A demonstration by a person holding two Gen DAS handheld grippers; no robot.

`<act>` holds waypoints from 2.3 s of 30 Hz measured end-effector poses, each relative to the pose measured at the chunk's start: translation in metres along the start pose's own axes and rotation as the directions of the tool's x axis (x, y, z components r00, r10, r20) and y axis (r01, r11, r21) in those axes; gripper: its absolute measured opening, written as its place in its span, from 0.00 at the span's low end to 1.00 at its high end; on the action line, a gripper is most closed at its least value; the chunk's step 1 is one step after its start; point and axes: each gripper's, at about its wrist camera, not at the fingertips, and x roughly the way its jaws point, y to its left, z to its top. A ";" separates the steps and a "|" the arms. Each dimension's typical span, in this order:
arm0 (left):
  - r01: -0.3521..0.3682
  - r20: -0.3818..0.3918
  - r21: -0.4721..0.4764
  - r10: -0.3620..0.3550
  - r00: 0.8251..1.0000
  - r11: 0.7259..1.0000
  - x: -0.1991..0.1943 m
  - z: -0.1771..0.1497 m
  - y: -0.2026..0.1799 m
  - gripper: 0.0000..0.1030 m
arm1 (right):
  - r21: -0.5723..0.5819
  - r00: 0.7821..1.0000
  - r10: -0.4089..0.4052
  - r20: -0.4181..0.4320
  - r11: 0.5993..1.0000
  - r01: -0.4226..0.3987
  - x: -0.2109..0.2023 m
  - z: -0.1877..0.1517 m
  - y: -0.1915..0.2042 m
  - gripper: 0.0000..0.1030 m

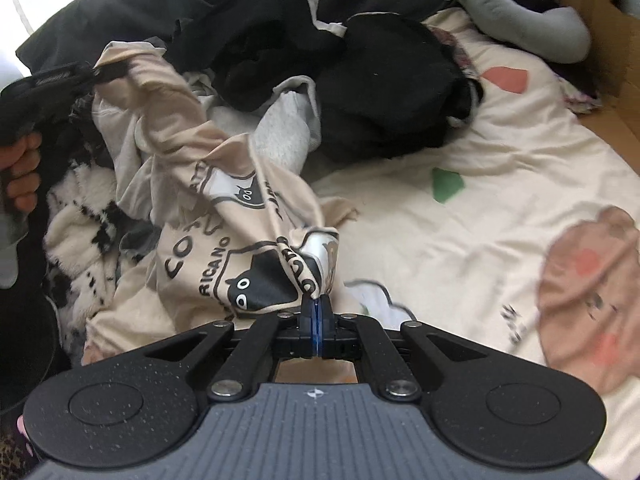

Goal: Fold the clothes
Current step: 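Grasp the beige T-shirt with the right tool while the left tool holds it, then lay the beige T-shirt onto the sheet and open both tools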

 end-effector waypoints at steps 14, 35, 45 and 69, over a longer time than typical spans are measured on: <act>0.257 -0.086 0.051 -0.252 0.964 0.965 0.015 -0.011 -0.101 0.12 | 0.077 0.998 -0.052 -0.031 0.996 0.054 -0.105 -0.089 -0.011 0.00; 0.678 -0.324 0.099 -0.620 0.715 0.729 0.003 -0.075 -0.311 0.11 | 0.304 1.000 -0.019 -0.001 0.953 0.018 -0.185 -0.206 -0.002 0.00; 0.829 -0.442 0.105 -0.721 0.534 0.549 -0.032 -0.115 -0.384 0.11 | 0.392 1.000 0.010 0.018 0.920 -0.016 -0.213 -0.244 0.002 0.00; 0.755 -0.612 0.169 -0.533 0.584 0.634 -0.040 -0.152 -0.274 0.62 | 0.514 0.990 -0.113 0.083 0.856 0.055 -0.225 -0.293 -0.066 0.33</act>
